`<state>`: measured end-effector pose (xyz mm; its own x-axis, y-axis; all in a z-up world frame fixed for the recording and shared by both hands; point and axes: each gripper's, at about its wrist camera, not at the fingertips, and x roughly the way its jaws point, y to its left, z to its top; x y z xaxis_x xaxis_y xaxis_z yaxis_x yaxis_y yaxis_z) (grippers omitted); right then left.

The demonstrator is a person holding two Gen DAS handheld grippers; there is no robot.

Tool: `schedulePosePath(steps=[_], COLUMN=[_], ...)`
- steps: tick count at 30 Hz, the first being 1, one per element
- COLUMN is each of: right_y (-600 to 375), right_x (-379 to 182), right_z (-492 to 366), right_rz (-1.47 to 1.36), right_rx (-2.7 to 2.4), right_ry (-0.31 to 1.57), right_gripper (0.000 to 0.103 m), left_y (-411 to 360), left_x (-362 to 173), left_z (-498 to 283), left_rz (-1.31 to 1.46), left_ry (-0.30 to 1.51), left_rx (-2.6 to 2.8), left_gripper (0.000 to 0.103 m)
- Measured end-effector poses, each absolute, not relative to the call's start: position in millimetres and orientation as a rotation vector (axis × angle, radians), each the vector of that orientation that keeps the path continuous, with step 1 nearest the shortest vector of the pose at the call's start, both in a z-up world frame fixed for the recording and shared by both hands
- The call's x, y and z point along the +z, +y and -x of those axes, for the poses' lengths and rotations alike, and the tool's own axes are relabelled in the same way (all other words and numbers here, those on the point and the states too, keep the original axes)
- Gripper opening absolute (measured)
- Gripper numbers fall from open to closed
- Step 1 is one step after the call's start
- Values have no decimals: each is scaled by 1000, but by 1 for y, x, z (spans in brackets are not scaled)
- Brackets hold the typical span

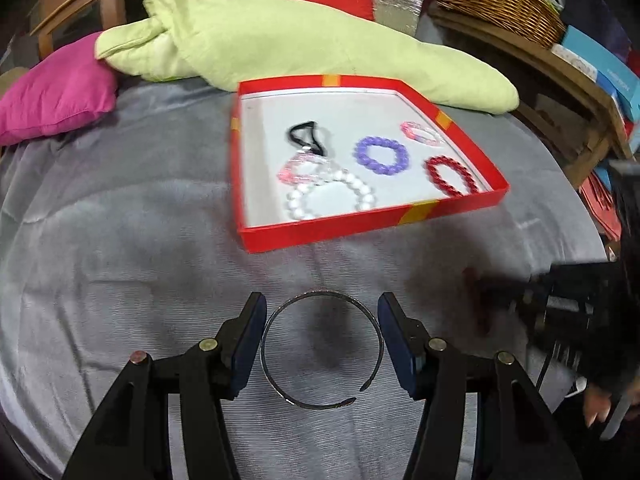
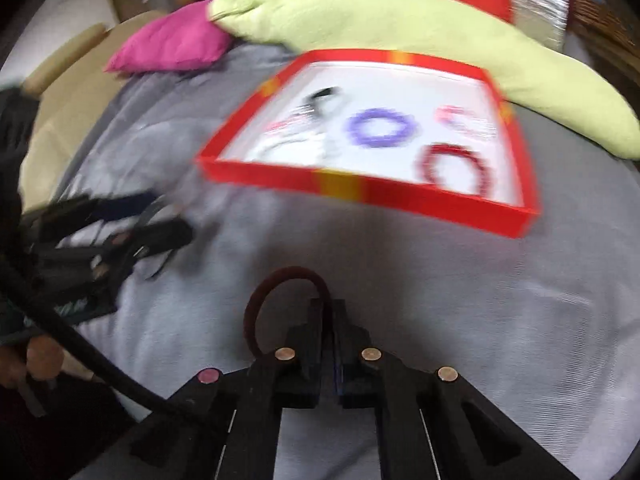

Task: Organize jewelry
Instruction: 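Grasp the silver metal bangle with the left tool while the right tool grasps the dark red bangle, then lift both bangles and carry them over the red tray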

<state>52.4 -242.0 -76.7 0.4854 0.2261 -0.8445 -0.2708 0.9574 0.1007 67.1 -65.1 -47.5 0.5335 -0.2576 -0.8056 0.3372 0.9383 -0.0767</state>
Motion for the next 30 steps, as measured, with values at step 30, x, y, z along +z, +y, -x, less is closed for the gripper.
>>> schedulePosePath(steps=[30], right_y=[-325], right_x=[-72], right_z=[-73], right_rz=[-192], right_rx=[186], right_ry=[1104], right_gripper=[27], left_y=[-83], left_x=[-73], left_z=[-54], left_rz=[-151], left_ry=[1052], left_rx=[-437], left_gripper=[71])
